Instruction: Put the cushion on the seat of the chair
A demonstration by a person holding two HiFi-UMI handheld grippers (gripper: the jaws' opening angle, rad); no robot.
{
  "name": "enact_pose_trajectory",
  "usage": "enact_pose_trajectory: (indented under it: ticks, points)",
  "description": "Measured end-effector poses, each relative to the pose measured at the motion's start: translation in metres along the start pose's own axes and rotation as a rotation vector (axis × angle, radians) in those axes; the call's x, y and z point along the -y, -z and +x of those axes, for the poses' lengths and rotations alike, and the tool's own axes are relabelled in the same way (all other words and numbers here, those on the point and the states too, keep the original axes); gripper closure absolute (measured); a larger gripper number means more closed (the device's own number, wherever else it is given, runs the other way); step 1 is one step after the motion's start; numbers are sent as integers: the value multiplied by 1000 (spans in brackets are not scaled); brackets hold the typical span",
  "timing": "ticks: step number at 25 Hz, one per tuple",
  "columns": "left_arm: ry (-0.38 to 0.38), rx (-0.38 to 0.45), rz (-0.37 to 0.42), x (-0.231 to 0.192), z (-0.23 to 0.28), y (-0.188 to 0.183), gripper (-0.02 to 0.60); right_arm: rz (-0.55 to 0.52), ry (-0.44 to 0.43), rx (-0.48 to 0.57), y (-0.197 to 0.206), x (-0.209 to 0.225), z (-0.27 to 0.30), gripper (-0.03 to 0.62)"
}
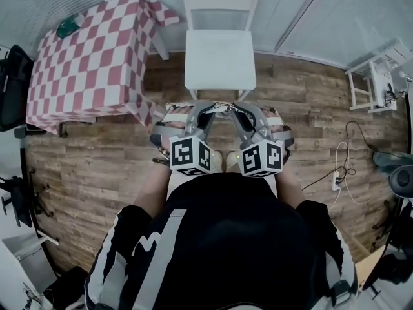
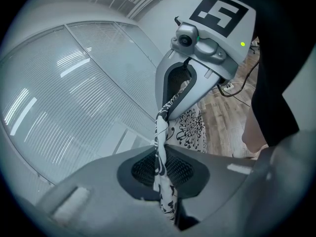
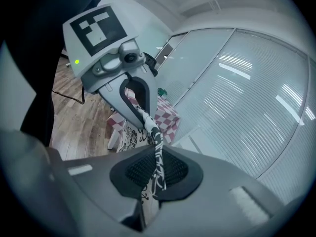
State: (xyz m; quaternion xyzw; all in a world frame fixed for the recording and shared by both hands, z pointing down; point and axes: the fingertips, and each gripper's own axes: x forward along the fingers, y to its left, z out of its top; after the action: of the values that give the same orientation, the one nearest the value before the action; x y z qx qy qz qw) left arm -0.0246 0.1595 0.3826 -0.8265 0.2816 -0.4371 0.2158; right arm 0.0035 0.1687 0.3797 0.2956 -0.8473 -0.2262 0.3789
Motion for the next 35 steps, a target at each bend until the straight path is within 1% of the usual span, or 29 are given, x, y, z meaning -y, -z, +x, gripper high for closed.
enact_pose_trajectory:
  ticks: [4,9,15,19,26,35]
  points:
    - [7,2,7,0,1,-1,566,-7,-4,-1,1,1,1,577]
    - [2,9,18,-3,-2,-1,566,-12,11,3,-3,3,-1,577]
    - [-1,27,38,-1,-5,-5,566,-57,25,-6,-6,4,-5,577]
    - [5,37,34,1,-4,-9,566,-46,33,-14,-3,6,-7,577]
    - [10,26,33,-5,8,-8,566,-35,31,-6,3,16,3,577]
    - [6,4,13,-35,36,0,566,-7,3,15,10,41,32,577]
